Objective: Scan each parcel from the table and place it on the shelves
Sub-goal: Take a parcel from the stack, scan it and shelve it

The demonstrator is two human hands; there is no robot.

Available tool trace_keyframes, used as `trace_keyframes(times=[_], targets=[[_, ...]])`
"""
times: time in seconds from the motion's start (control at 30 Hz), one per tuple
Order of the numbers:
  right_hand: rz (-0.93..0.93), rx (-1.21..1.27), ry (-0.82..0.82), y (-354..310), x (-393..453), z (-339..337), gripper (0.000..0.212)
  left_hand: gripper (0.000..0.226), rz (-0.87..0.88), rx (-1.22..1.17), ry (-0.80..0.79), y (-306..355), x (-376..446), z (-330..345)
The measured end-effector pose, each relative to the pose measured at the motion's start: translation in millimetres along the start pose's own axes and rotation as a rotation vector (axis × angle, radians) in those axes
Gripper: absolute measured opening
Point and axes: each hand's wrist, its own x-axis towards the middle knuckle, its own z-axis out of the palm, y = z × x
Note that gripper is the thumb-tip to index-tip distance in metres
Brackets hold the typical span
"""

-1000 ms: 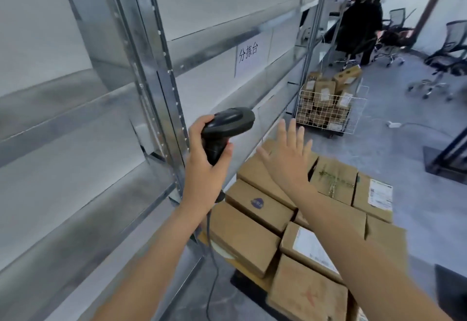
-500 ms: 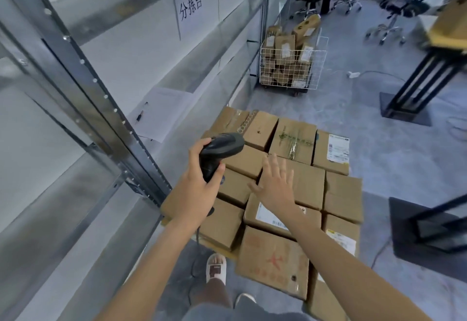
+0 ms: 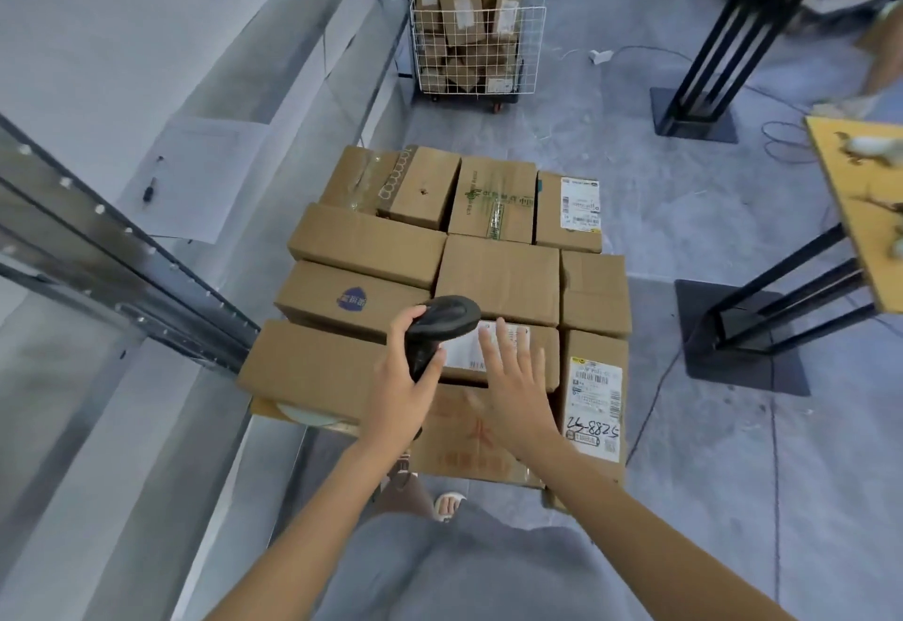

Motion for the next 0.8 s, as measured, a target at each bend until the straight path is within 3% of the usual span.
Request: trace_keyframes(times=[0.3,0.47,0.8], targets=[[-0.208,-0.070,-0.171,10.7,-29.4,36.1,0.099,0.071,-0.050,-0.002,0.005,-16.2,-16.7,19.2],[-0.269,-0.159,-0.154,14.5,-30.6,45.1,0.114,0.071,-0.052,-0.004,0.003,-18.2,-18.3,19.4],[-0.325,-0.356,-0.143,14.3,-36.5,61.7,0.121,0.066,-0.065,-0.040,-0.007,-27.1,-18.9,15.8]])
